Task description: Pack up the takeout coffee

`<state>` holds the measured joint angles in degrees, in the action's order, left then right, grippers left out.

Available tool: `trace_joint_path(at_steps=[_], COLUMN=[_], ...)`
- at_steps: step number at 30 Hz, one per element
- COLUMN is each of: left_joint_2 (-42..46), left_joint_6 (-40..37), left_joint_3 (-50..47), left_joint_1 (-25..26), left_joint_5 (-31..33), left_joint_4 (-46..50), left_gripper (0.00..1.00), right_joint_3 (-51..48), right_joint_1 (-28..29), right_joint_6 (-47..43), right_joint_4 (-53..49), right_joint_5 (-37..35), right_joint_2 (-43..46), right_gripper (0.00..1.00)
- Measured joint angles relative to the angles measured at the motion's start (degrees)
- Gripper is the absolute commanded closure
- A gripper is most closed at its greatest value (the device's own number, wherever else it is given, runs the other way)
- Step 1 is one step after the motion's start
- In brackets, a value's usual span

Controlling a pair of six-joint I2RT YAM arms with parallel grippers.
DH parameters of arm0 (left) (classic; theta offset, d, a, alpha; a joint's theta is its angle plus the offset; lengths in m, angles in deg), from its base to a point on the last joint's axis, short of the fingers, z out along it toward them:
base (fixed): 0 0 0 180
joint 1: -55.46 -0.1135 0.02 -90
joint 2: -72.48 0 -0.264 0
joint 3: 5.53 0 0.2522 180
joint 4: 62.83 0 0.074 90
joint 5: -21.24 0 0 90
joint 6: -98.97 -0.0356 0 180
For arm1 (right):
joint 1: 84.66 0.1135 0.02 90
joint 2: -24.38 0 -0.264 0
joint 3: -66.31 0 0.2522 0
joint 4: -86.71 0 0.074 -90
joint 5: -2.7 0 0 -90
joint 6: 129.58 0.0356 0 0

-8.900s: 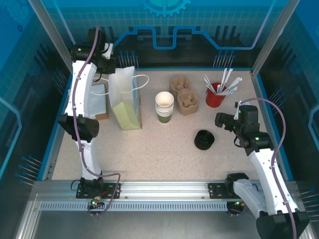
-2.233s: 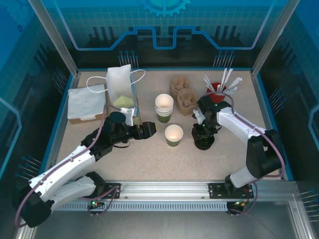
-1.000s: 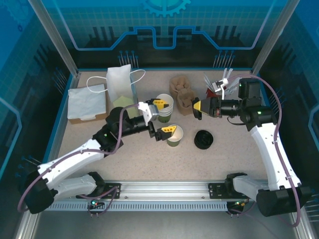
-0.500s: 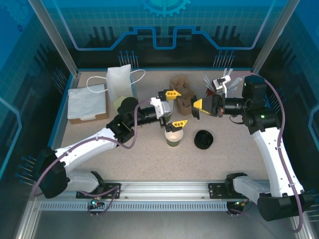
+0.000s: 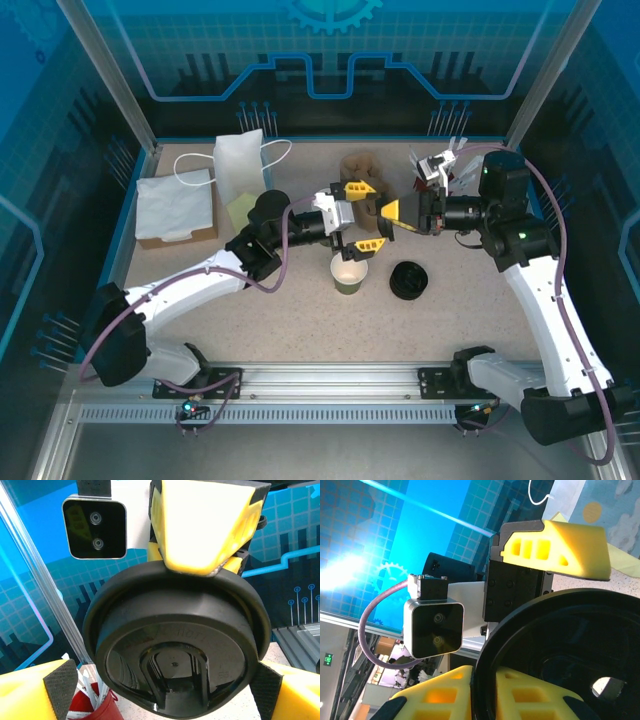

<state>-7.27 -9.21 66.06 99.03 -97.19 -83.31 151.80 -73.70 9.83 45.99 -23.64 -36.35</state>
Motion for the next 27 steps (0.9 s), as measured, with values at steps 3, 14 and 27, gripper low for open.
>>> trace_joint_path(at_steps=[3, 14, 27], left_joint_2=[-0.1, -0.1, 1.6], left_joint_6=[0.0, -1.5, -4.3], left_joint_3=[0.0, 0.6, 0.6], left_joint_1=[0.1, 0.2, 0.2], left_joint_5=[0.0, -0.9, -0.8], left_joint_4=[0.0, 1.0, 5.9], left_gripper=[0.12, 0.23, 0.29], right_joint_3=[0.0, 0.0, 0.0], right_joint_1=[0.4, 1.1, 1.3], right_joint_6=[0.2, 0.8, -0.5], right_joint_4=[0.5, 1.7, -0.2], right_joint_5=[-0.2, -0.6, -0.6], right_joint_2=[0.0, 0.0, 0.0], right_gripper=[0.83, 0.82, 0.76])
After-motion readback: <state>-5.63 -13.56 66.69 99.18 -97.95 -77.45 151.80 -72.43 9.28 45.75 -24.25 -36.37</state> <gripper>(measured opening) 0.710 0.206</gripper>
